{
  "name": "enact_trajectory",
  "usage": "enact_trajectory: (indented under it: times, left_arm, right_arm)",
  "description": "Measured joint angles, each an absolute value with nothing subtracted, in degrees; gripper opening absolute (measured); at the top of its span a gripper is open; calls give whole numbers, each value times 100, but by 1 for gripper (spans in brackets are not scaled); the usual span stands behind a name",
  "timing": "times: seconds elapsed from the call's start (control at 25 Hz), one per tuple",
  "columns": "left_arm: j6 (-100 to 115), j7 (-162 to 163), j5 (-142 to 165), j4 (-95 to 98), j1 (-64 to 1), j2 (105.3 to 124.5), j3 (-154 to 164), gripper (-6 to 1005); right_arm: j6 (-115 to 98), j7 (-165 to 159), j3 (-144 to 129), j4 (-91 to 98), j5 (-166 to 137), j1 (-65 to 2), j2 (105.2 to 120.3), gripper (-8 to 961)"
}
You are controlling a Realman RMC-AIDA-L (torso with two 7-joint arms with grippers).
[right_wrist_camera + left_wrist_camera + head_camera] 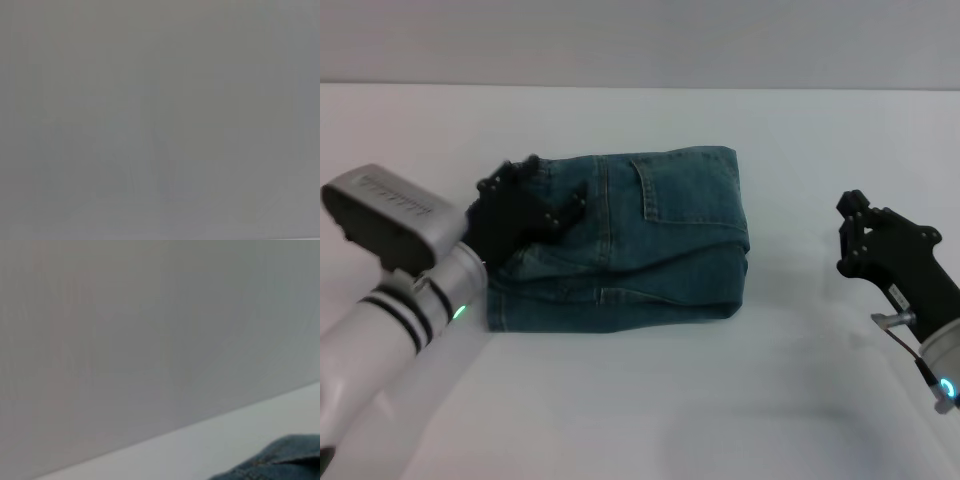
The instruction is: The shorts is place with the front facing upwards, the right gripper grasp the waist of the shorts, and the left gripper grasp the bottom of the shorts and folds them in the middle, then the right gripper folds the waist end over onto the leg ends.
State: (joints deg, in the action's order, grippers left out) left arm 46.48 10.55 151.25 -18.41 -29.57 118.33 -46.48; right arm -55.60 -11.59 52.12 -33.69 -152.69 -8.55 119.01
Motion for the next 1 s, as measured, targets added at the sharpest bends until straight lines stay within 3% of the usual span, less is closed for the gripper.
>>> enact_trajectory:
  times: [0.16,0.28,0.36,0.64,1.0]
  left_arm:
    - [5102,859,15125,-1949,-2728,11824,-4747,734]
    - [6042,171,15146,-2404,-1983,11818,-5414,734]
    - [6083,122,15152,-2474,-1855,11791,-5640,734]
    - [6147,223,15126,-1935,-1749,11822,-6928,734]
    - [6105,511,15128,-1529,-1740,11816,-7530,791]
  right_arm:
    - [-5982,-1126,5206,-3249,-15269,-721,11916,-1]
    - [-6489,-1148,5243,-3048,-15222,-609,11923,-1]
    - [-6723,-1164,5258,-2937,-15052,-574,11923,0]
    - [-7875,-1058,5240,-2177,-13977,-567,11932,26]
    - [-8481,-899,5282,-1778,-13624,-487,11911,185]
